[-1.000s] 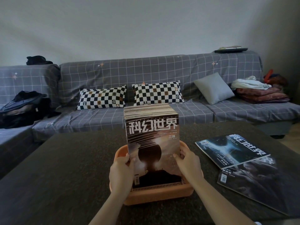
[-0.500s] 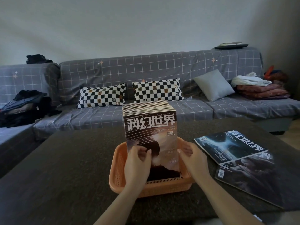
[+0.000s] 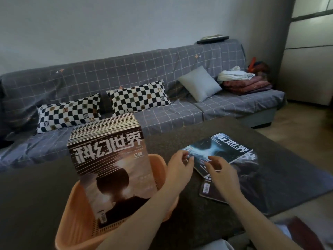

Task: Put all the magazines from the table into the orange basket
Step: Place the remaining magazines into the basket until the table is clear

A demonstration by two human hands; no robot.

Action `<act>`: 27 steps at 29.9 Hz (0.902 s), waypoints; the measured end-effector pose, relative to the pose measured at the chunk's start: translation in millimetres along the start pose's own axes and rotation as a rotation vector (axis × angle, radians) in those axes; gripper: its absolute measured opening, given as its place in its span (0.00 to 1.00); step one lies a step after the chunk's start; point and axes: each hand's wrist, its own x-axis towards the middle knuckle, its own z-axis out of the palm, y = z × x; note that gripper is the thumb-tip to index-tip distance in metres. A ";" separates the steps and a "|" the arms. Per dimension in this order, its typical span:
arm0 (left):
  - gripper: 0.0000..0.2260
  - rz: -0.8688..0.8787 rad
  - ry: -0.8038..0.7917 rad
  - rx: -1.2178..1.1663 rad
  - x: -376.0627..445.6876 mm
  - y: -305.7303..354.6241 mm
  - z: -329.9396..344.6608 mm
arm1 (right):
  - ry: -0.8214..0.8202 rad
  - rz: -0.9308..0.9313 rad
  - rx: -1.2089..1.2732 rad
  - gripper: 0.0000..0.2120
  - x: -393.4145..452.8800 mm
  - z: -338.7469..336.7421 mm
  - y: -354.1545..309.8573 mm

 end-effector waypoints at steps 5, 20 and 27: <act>0.15 -0.053 -0.103 0.135 61.8 -3.8 48.3 | 0.045 0.099 -0.095 0.21 29.6 -1.8 35.5; 0.41 -0.193 -0.358 0.701 173.8 -42.9 113.9 | 0.151 0.185 -0.507 0.30 58.5 16.6 85.6; 0.19 -0.179 -0.382 0.499 150.2 -17.7 89.7 | 0.097 0.297 -0.439 0.30 49.7 -0.6 79.8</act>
